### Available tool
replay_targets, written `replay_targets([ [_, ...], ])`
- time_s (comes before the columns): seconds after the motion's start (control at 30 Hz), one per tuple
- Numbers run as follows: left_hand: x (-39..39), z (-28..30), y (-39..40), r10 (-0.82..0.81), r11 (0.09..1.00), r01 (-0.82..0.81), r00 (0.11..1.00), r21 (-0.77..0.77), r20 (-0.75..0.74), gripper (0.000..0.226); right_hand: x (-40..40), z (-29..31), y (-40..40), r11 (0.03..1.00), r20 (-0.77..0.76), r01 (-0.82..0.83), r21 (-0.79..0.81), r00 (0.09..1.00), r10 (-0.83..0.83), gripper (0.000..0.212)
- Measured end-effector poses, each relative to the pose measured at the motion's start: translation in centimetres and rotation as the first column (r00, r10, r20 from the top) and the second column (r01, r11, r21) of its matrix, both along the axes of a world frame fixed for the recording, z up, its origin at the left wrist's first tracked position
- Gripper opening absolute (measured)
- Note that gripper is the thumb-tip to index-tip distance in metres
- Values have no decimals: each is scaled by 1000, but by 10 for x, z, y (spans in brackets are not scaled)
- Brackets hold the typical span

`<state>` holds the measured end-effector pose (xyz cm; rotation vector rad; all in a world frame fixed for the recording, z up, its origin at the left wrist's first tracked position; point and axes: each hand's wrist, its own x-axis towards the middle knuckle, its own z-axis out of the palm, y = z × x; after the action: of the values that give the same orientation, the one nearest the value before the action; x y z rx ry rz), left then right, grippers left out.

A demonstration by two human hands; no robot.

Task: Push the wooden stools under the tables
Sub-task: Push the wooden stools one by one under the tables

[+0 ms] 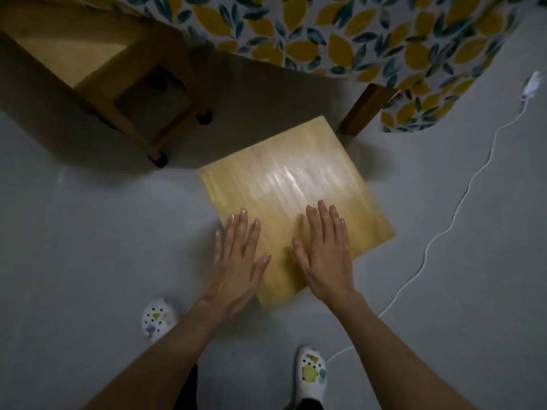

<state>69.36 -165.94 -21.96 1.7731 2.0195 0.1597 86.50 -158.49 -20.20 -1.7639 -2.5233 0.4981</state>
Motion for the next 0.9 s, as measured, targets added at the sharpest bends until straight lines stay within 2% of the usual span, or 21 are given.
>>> replay_targets([
  [0.13, 34, -15, -12, 54, 998, -52, 995, 27, -86, 69, 40, -18, -24, 999, -12, -43, -6, 999, 43, 63],
  [0.27, 45, -22, -10, 124, 991, -118, 984, 57, -128, 67, 48, -39, -32, 993, 14, -113, 31, 994, 112, 64],
  [0.5, 41, -25, -2, 134, 987, -126, 988, 98, -79, 64, 43, -52, -21, 984, -10, -111, 140, 994, 113, 65],
  [0.7, 33, -25, 39, 158, 984, -151, 984, 91, -80, 62, 34, -52, 24, 980, -44, -122, 156, 991, 130, 66],
  [0.9, 14, -28, 115, 192, 975, -186, 981, 118, -39, 61, 15, -53, 104, 976, -4, -150, 156, 988, 153, 69],
])
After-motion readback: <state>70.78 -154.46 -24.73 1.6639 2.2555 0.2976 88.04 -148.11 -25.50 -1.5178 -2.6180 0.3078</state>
